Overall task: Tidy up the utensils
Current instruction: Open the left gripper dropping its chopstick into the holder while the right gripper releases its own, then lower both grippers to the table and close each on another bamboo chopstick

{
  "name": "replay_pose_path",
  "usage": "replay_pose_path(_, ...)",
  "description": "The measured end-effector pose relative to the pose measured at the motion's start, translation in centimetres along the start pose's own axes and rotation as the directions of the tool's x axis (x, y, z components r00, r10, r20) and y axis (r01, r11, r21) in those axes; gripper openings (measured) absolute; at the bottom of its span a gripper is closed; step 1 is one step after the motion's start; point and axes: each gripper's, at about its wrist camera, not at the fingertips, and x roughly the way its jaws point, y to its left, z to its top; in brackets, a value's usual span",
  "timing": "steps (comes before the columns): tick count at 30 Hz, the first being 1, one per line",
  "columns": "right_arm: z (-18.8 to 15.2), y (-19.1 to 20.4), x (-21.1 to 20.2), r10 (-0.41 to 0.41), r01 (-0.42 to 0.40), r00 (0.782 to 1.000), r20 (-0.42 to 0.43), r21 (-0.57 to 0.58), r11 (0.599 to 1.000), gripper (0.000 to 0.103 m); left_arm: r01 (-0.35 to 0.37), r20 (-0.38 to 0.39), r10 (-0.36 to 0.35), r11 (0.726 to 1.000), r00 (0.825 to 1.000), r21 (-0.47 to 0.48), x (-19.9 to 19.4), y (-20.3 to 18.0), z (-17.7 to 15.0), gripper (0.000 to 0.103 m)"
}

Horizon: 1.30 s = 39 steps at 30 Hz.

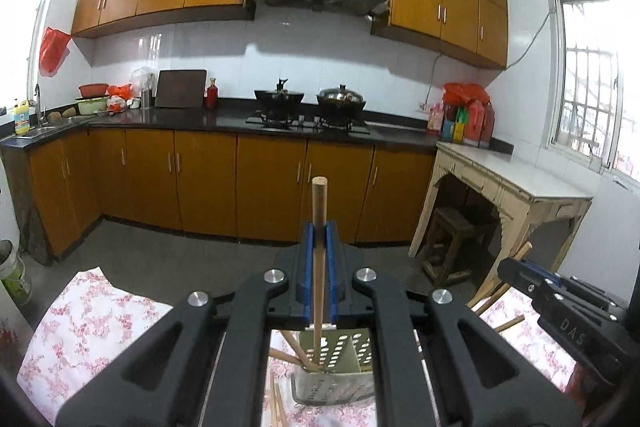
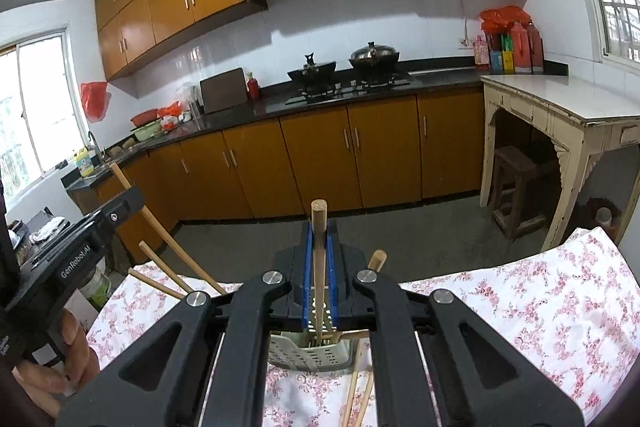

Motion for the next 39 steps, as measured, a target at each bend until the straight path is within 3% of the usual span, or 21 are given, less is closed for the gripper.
replay_pose_path(2, -0.1, 0.1, 0.3, 0.006, -0.006, 1.000, -0.025, -0.006, 1.000, 0.007, 0.001, -0.020, -0.001, 1.000, 1.000, -0.009, 0.2, 0.3, -0.2, 0.008)
replay_pose_path(7, -0.2, 0.2, -0.4, -0.020, 0.020, 1.000, -0.021, -0.006, 1.000, 0.008, -0.015, -0.009, 0.015, 1.000, 1.000, -0.007, -1.3, 1.0, -0.3, 0.026)
replay_pose_path(17, -0.5, 0.3, -6.2, -0.035, 0.036, 0.998, 0.059, -0.022, 0.999, 0.008, -0.042, 0.016, 0.042, 0.999, 0.999, -0.002, -7.7, 3.3, -1.0, 0.033)
replay_pose_path(22, -3.4, 0.0, -8.9, -0.026, 0.028, 0.999, 0.039, -0.039, 0.999, 0.008, -0.053, -0.004, 0.053, 0.999, 0.999, 0.011, -11.4, 5.0, -4.5, 0.035)
replay_pose_path(28, -9.9, -1.5, -7.2, -0.061, 0.059, 0.993, -0.101, -0.021, 0.998, 0.008, -0.091, -0.069, 0.095, 0.994, 0.993, 0.060, -12.4, 6.3, -11.0, 0.040)
replay_pose_path(35, -16.7, -3.5, 0.4, -0.064, 0.090, 0.950, -0.306, 0.069, 0.994, 0.008, -0.112, -0.236, 0.125, 0.991, 0.964, 0.067, -8.7, 7.4, -18.7, 0.040)
replay_pose_path(39, -18.8, -3.3, 3.6, -0.056, 0.092, 0.925, -0.375, 0.079, 0.993, 0.008, -0.105, -0.307, 0.116, 0.993, 0.945, 0.051, -7.0, 7.8, -21.4, 0.040)
